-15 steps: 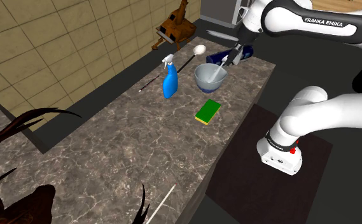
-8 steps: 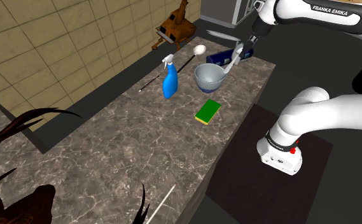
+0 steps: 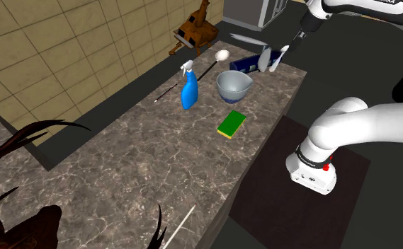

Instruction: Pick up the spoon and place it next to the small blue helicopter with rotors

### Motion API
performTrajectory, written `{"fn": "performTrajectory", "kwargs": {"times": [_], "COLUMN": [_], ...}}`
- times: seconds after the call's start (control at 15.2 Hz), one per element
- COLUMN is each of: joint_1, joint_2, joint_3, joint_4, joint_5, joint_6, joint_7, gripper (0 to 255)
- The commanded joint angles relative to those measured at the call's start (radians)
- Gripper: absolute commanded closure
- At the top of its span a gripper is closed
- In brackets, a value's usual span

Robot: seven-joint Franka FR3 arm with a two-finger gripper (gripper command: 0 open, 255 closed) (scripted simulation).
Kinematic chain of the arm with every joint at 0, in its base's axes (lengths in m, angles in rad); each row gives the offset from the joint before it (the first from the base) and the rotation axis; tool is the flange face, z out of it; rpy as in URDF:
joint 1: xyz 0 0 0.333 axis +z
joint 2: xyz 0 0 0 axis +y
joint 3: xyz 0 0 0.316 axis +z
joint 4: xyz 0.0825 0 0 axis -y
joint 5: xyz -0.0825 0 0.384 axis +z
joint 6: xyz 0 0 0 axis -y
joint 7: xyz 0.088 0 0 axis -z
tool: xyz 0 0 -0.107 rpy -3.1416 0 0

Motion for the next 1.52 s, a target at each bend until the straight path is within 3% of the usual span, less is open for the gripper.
{"fn": "performTrajectory", "kwargs": {"times": [0.0, 0.33, 1.45], "joint_1": [-0.002, 0.004, -0.006], "joint_2": [0.036, 0.119, 0.147], "joint_3": [-0.052, -0.174, -0.248], "joint_4": [0.034, 0.132, -0.067], "joint_5": [-0.016, -0.039, -0.070], "joint_6": [0.001, -0.011, 0.215], "joint_7": [-0.051, -0.167, -0.210], "gripper": [255, 255, 255]}}
